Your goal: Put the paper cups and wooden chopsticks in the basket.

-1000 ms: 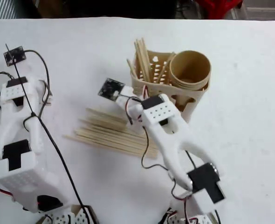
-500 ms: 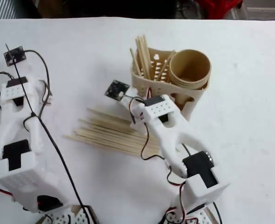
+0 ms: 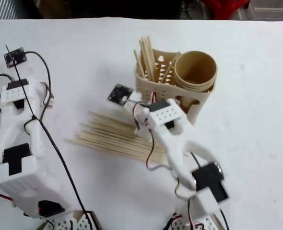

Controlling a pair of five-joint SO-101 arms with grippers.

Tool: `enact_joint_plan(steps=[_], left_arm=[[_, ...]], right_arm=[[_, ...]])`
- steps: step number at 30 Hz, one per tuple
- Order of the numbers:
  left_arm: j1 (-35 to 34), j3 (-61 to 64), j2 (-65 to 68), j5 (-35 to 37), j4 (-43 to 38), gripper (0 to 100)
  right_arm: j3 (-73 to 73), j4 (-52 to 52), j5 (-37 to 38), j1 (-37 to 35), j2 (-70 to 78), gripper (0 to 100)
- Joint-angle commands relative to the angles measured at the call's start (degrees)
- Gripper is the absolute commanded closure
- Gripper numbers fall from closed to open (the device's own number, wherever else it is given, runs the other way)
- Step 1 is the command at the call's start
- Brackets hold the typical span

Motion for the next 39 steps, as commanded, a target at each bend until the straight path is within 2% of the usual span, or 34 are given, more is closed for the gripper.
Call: enact_joint_plan(steps=[1,10,13,16,21,31,36,39], left_arm=[[0.0,-0.7,-0.4,0.4,-0.4,93],[0.0,-0.7,-0.4,0.4,-0.4,93],[0.0,-0.7,-0.4,0.4,-0.4,93],[0.0,-0.7,-0.4,0.4,-0.4,93],[0.0,-0.7,-0.4,0.4,-0.4,93],[0.0,-0.4,-0.4,0.4,-1.6,93],[0.0,-0.3,-0.4,0.4,-1.9,93],[0.0,-0.3,-0.4,0.4,-1.9,93]], right_arm=[[4.4,1.9,0.1,-5.8,-13.7,98.2],[6.4,-0.2,-12.0,-12.5,-43.9,98.2],[2.7,-7.7,-12.7,-12.6,-51.4,98.2],[0.1,-20.9,-12.3,-12.4,-54.7,98.1],[-2.4,-40.6,-12.2,-10.8,-51.0,98.1],[-7.8,-51.4,-13.3,1.5,-33.3,98.1],[-2.5,-55.3,-27.6,6.5,-28.7,98.1],[0.8,-56.4,-30.5,8.6,-27.3,98.1]])
